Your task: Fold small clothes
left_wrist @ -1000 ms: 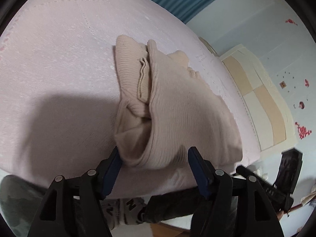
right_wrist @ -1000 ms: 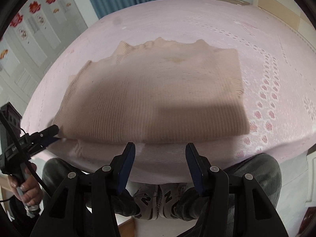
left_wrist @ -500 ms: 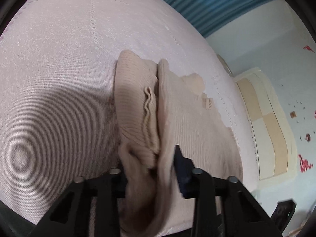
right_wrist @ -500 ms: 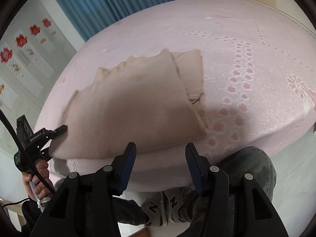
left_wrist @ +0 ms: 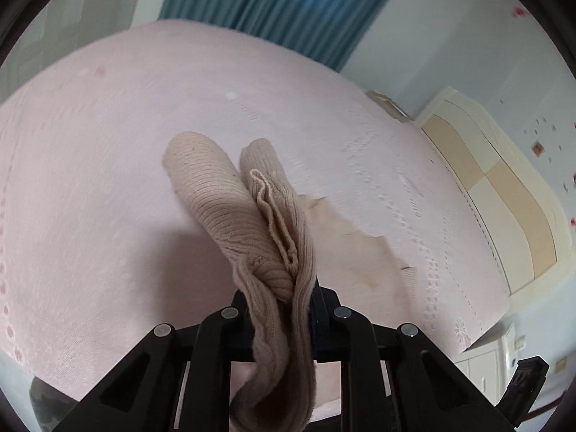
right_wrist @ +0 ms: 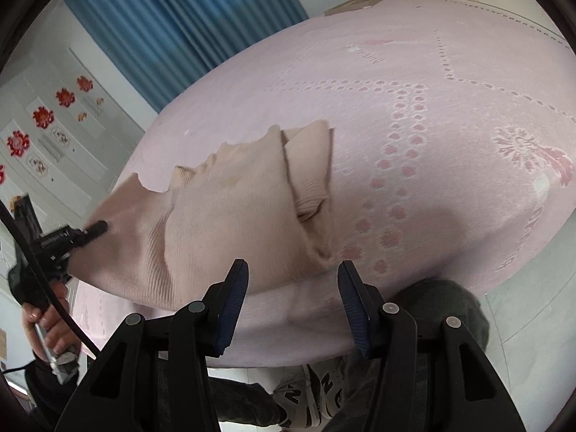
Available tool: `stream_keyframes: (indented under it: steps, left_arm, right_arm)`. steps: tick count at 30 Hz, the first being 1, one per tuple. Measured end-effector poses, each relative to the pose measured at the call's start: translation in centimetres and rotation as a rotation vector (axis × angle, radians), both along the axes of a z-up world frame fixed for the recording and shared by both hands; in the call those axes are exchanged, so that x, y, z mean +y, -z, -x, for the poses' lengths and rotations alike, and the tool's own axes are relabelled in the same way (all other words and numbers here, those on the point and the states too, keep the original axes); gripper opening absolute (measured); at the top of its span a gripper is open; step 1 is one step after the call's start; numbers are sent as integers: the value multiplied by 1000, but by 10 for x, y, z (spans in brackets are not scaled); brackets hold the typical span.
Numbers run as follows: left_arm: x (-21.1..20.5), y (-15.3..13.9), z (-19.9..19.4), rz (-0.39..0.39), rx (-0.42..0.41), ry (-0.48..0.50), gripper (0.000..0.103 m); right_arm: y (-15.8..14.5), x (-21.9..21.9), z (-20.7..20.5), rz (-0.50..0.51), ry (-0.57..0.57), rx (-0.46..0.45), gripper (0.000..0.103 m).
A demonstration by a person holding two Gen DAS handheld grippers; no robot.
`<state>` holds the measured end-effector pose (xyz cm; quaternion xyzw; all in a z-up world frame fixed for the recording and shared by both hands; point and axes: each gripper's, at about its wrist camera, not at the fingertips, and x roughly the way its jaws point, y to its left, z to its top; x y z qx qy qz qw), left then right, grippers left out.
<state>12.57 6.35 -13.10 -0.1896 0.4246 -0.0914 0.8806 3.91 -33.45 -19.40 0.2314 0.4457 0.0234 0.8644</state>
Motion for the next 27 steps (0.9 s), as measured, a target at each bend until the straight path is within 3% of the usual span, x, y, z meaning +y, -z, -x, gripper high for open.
stream_keyframes:
  steps: [8,15,17,20,24,27]
  left_arm:
    - [-103,-22,-7,-139,4,125,17]
    - [-204,24,-14,-190,107,264,18]
    - [-218,39,-17,-188,160,298,26]
    - [-217,38,-5,-128,168,359,48]
    - [-193,13,3,-41,126,388,50]
    - [-160,-8,8,-35,54,329,62]
  right_arm:
    - [-7,-54,15,9,87,-8,52]
    - [-6,-92,36,24,147,8,52]
    - [-5,-96,41,28,155,16,52]
    - [-5,-98,46,27,147,22,52]
    - [-9,-86,40,16,93,-1,52]
    - [-13,-72,26,-43,23,-41,52]
